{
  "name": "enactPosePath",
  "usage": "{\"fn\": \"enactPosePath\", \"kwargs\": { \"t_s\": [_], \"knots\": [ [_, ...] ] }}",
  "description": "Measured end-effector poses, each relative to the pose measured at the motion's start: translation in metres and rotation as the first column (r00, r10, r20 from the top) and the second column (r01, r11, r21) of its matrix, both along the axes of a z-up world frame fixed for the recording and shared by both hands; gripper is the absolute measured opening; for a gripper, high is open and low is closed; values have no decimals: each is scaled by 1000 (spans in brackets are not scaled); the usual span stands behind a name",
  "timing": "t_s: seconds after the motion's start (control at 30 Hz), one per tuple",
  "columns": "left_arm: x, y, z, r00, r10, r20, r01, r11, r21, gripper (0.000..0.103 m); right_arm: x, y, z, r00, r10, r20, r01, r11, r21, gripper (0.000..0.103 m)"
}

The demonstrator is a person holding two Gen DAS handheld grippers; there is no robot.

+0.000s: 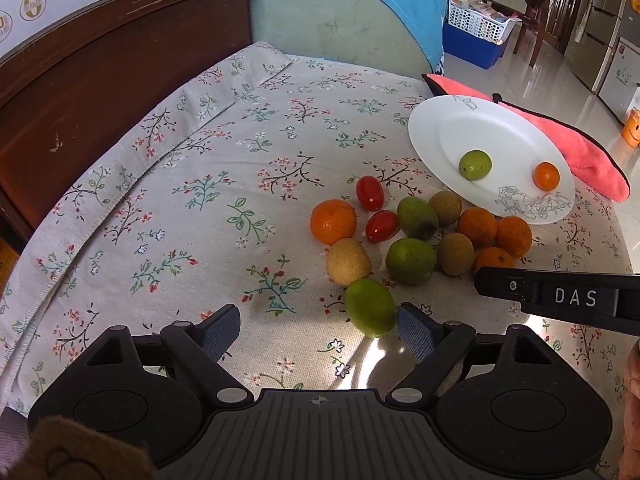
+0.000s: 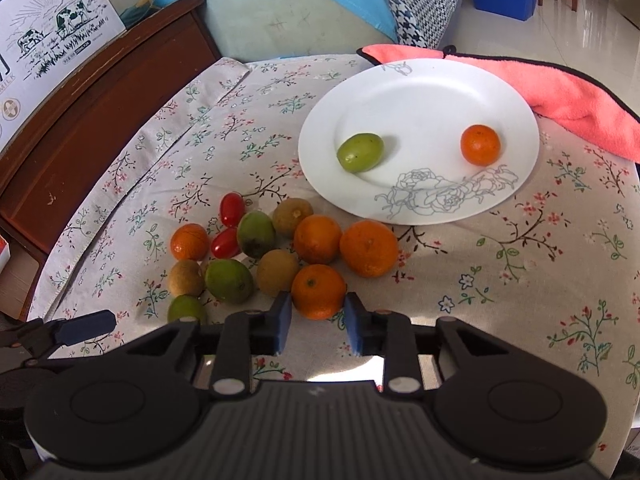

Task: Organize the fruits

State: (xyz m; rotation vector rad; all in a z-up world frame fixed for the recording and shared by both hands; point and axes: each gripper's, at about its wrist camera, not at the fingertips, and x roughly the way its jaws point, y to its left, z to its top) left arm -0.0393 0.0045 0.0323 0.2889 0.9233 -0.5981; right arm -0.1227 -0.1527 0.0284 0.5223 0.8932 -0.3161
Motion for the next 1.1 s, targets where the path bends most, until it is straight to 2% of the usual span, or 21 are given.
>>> {"fn": "enactPosePath", "kwargs": {
  "t_s": [0.17, 0.33, 0.47, 0.67, 0.83, 0.97, 1.1],
  "knots": [
    [-1, -8, -4, 1000, -7, -11, 7, 1000, -5, 82, -4, -4, 7, 1000, -15, 21, 14, 999, 31, 28],
    [0, -18, -11, 999, -11, -37, 11, 1000, 3, 66, -6, -6, 13, 999, -14, 41, 13, 999, 30, 20],
    [-3, -25, -11, 1000, -29, -2, 29, 999, 21, 59, -7, -8, 13, 999, -21, 37, 20, 999, 28, 19],
    [-4, -28, -8, 999, -40, -2, 40, 999, 0, 28, -9, -10, 12, 999, -28, 34, 27, 999, 33, 16],
    [-5, -28, -7, 999, -40, 5, 40, 999, -3, 26, -10, -12, 10, 999, -36, 34, 34, 998, 50, 16],
    [-10, -32, -2, 997, -46, 58, 45, 999, 18, 26, -10, -12, 10, 999, -39, 36, 37, 998, 55, 16],
    [-12, -34, 7, 996, -46, 76, 46, 999, -9, 25, -11, -14, 10, 998, -49, 38, 46, 997, 59, 16]
  ]
}}
